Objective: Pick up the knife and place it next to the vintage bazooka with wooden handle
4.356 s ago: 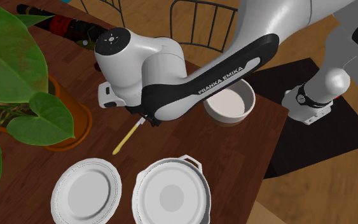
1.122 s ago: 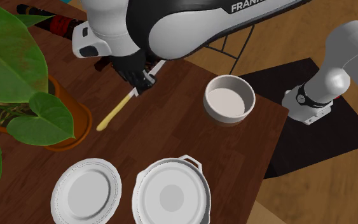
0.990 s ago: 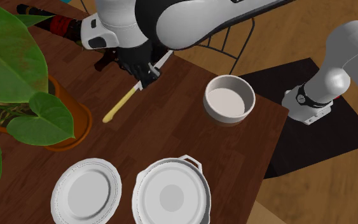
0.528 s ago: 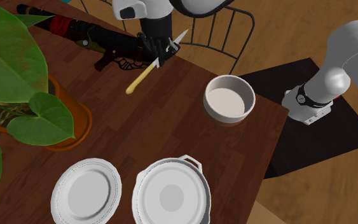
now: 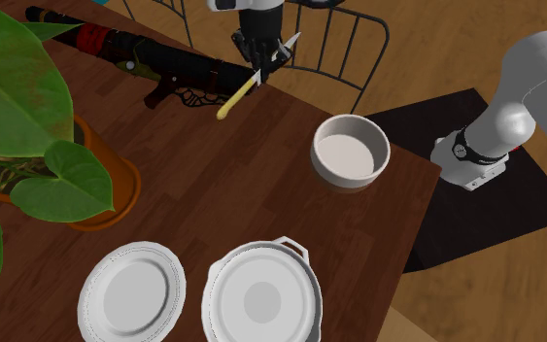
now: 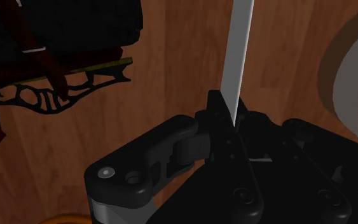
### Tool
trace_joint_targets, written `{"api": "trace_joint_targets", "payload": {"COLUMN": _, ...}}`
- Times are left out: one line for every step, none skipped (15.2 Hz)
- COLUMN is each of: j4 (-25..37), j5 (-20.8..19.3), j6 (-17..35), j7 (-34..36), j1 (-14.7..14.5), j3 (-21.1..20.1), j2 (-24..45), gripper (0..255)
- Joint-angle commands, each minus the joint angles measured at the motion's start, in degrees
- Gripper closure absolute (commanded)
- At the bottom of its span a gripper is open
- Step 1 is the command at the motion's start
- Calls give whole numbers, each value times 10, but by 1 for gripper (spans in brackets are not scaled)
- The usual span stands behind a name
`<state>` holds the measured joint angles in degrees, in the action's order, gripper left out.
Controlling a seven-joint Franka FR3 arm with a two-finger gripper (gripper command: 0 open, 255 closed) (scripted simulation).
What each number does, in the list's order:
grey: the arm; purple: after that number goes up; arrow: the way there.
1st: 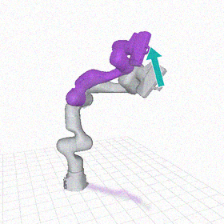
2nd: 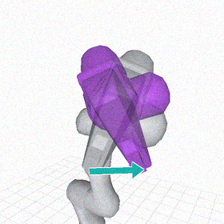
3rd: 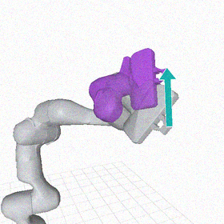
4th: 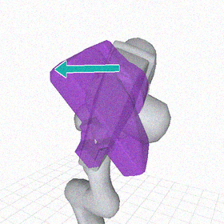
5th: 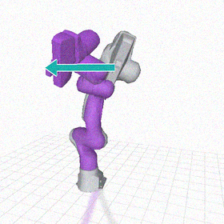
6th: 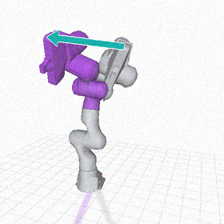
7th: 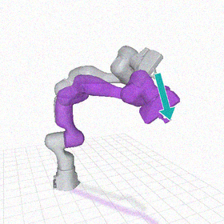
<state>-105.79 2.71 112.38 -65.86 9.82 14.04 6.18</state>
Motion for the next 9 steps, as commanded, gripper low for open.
{"api": "trace_joint_targets", "payload": {"j4": -12, "j5": 1, "j6": 16, "j7": -3, "j1": 1, "j3": 1, "j2": 3, "gripper": 255}}
{"api": "trace_joint_targets", "payload": {"j4": -18, "j5": 2, "j6": 23, "j7": -4, "j1": 1, "j3": 1, "j2": 5, "gripper": 255}}
{"api": "trace_joint_targets", "payload": {"j4": -23, "j5": 3, "j6": 30, "j7": -4, "j1": 1, "j3": 1, "j2": 7, "gripper": 255}}
{"api": "trace_joint_targets", "payload": {"j4": -28, "j5": 3, "j6": 37, "j7": -5, "j1": 1, "j3": 0, "j2": 10, "gripper": 255}}
{"api": "trace_joint_targets", "payload": {"j4": -33, "j5": 4, "j6": 44, "j7": -6, "j1": 2, "j3": 0, "j2": 12, "gripper": 255}}
{"api": "trace_joint_targets", "payload": {"j4": -38, "j5": 5, "j6": 52, "j7": -6, "j1": 2, "j3": 0, "j2": 14, "gripper": 255}}
{"api": "trace_joint_targets", "payload": {"j4": -43, "j5": 6, "j6": 59, "j7": -7, "j1": 2, "j3": 0, "j2": 17, "gripper": 255}}
{"api": "trace_joint_targets", "payload": {"j4": -47, "j5": 7, "j6": 66, "j7": -8, "j1": 2, "j3": 0, "j2": 19, "gripper": 255}}
{"api": "trace_joint_targets", "payload": {"j4": -52, "j5": 8, "j6": 73, "j7": -9, "j1": 2, "j3": 0, "j2": 22, "gripper": 255}}
